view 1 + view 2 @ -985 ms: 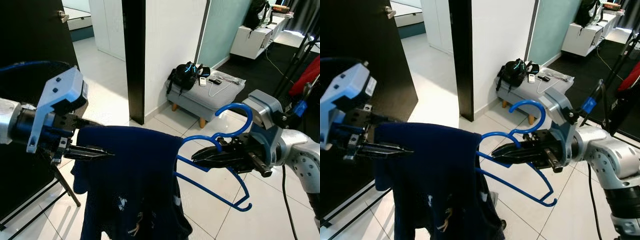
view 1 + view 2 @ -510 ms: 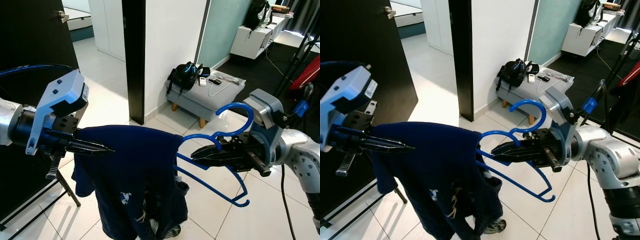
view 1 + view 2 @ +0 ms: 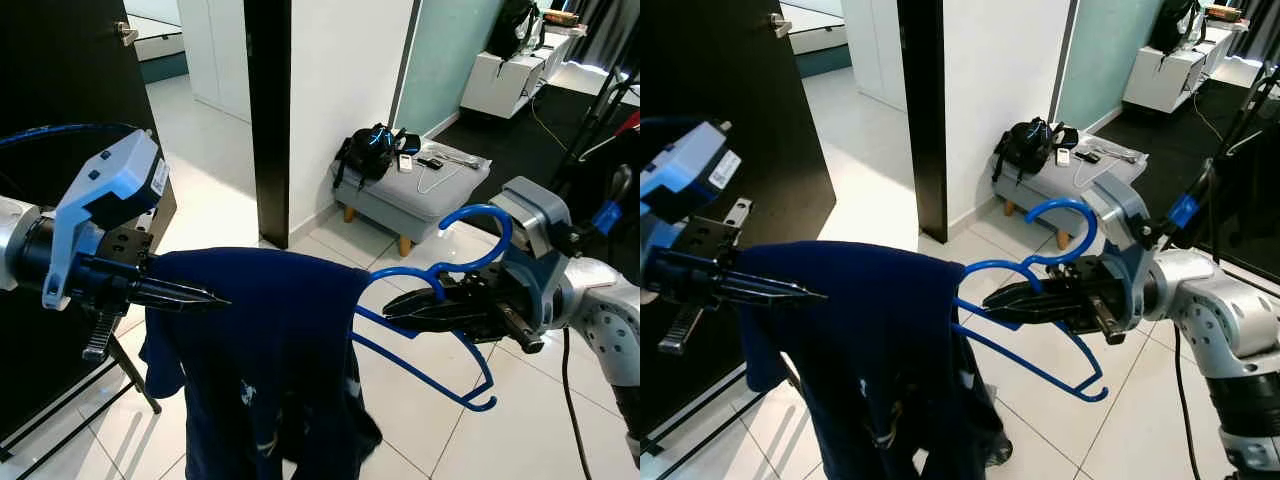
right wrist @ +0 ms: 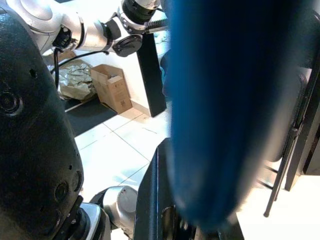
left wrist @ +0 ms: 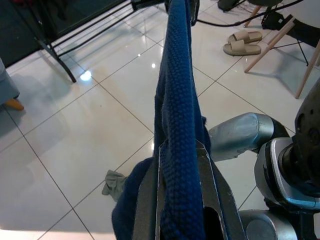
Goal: Hang hanger
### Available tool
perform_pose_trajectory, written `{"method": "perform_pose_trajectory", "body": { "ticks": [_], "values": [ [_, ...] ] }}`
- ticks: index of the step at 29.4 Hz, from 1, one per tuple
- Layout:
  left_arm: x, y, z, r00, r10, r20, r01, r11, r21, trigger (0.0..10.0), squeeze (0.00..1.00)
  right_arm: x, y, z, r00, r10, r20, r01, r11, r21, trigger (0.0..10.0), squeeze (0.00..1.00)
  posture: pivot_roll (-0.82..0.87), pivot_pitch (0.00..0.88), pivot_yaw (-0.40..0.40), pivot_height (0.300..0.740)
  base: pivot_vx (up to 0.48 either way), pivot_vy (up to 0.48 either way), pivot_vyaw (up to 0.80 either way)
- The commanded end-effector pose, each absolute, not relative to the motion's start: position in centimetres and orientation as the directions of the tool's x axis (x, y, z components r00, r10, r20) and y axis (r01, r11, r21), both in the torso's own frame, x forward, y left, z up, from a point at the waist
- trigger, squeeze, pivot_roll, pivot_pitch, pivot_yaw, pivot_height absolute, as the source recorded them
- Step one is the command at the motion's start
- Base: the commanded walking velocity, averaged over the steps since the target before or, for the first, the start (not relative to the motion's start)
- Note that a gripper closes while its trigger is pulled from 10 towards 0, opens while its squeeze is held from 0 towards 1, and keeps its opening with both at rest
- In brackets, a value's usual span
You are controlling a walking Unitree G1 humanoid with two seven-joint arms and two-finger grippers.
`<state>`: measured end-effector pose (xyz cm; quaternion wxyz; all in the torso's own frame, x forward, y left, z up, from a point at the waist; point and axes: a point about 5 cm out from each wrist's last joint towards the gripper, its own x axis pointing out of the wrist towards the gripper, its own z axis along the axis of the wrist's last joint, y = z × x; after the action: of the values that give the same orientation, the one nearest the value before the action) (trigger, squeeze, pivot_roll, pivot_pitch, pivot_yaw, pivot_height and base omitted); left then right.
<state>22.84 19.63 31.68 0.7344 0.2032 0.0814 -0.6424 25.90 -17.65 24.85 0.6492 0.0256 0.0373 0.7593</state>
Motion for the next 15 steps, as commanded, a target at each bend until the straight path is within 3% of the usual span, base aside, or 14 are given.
{"method": "perform_pose_trajectory", "body": {
  "ticks": [1, 4, 5, 14, 15],
  "values": [
    [22.1, 19.1, 32.2, 0.108, -0.931, -0.349, 0.973, 0.027, 0.230, 10.0, 0.00, 25.7, -17.1, 24.7, -0.185, 0.983, -0.021, -0.979, -0.183, 0.085, 10.0, 0.00, 0.05, 0.000, -0.020, 0.740, 0.000, 0.000, 0.00],
    [21.7, 18.6, 32.0, 0.075, -0.927, -0.367, 0.973, -0.013, 0.231, 10.0, 0.00, 25.7, -17.0, 24.7, -0.188, 0.982, -0.024, -0.979, -0.185, 0.085, 10.0, 0.00, 0.05, 0.000, -0.020, 0.740, 0.000, 0.000, 0.00],
    [21.6, 18.4, 32.1, 0.059, -0.931, -0.360, 0.975, -0.024, 0.222, 10.0, 1.00, 25.7, -17.0, 24.7, -0.190, 0.982, -0.025, -0.979, -0.187, 0.085, 10.0, 0.00, 0.05, 0.000, -0.021, 0.740, 0.000, 0.000, 0.00],
    [21.5, 18.1, 32.3, 0.044, -0.933, -0.357, 0.971, -0.044, 0.236, 10.0, 1.00, 25.7, -16.9, 24.7, -0.192, 0.981, -0.027, -0.978, -0.189, 0.084, 10.0, 0.00, 0.05, 0.000, -0.021, 0.740, 0.000, 0.000, 0.00],
    [21.4, 18.0, 32.1, 0.038, -0.928, -0.371, 0.970, -0.055, 0.237, 10.0, 0.00, 25.7, -16.9, 24.7, -0.193, 0.981, -0.027, -0.978, -0.190, 0.084, 10.0, 0.00, 0.05, 0.000, -0.019, 0.740, 0.000, 0.000, 0.00]
  ]
}}
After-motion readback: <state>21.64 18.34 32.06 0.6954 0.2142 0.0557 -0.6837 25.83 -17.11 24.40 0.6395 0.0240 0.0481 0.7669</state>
